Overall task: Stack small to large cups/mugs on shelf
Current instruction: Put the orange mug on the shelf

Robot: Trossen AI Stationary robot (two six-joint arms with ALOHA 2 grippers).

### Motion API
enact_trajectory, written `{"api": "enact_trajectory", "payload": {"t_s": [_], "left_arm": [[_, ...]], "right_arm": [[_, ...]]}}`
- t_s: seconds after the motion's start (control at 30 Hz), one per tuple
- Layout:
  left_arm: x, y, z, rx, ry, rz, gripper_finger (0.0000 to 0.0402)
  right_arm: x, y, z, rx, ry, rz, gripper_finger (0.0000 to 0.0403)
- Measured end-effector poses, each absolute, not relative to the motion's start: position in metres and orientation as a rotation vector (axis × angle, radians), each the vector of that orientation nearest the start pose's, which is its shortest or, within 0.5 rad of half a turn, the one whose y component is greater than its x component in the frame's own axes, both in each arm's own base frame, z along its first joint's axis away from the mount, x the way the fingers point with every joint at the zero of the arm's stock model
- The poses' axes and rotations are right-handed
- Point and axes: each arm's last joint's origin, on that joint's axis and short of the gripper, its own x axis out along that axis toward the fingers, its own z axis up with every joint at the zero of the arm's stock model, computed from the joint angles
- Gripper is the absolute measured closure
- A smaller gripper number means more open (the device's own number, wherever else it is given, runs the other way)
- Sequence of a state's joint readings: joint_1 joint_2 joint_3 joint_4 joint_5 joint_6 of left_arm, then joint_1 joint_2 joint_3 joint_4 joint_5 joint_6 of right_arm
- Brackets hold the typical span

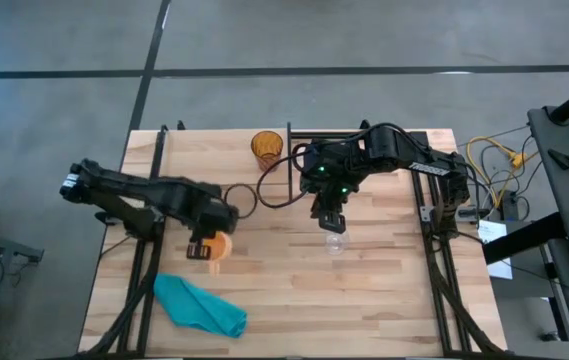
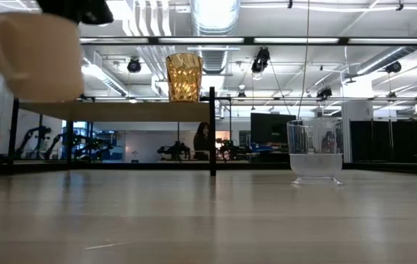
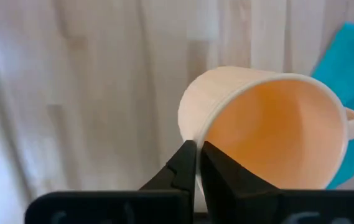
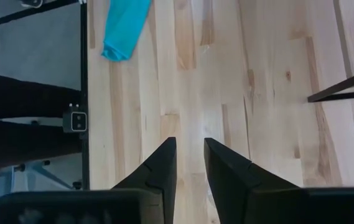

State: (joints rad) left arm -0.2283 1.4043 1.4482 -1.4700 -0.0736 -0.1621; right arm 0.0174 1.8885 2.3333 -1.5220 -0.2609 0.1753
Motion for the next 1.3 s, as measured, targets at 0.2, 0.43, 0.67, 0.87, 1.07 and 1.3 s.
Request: {"api": "enact_trajectory", "payload": {"t_s": [0.2,0.43,0.67,0.87,1.07,1.3], "left_arm": [[0.223,-0.019,0.374,0.203,1.369,0.047,0.0401],[0.218,0.033,0.399,0.193,1.307,0.18,0.0401],[0.206,0.077,0.416,0.231,1.292,0.243,0.0401],[0.209,0.109,0.411,0.161,1.326,0.257,0.0401],[0.219,0.118,0.404,0.185,1.341,0.22,0.0402],[0.238,0.129,0.399,0.164,1.344,0.227,0.0402]], "right_arm": [[0.345,0.013,0.431,0.285,1.064,0.161,0.0332],[0.348,0.014,0.433,0.286,1.032,0.163,0.0329],[0.348,0.014,0.433,0.287,1.032,0.162,0.0332],[0.348,0.014,0.433,0.288,1.032,0.162,0.0333],[0.348,0.014,0.433,0.282,1.029,0.165,0.0328],[0.348,0.014,0.433,0.282,1.028,0.166,0.0334]]}}
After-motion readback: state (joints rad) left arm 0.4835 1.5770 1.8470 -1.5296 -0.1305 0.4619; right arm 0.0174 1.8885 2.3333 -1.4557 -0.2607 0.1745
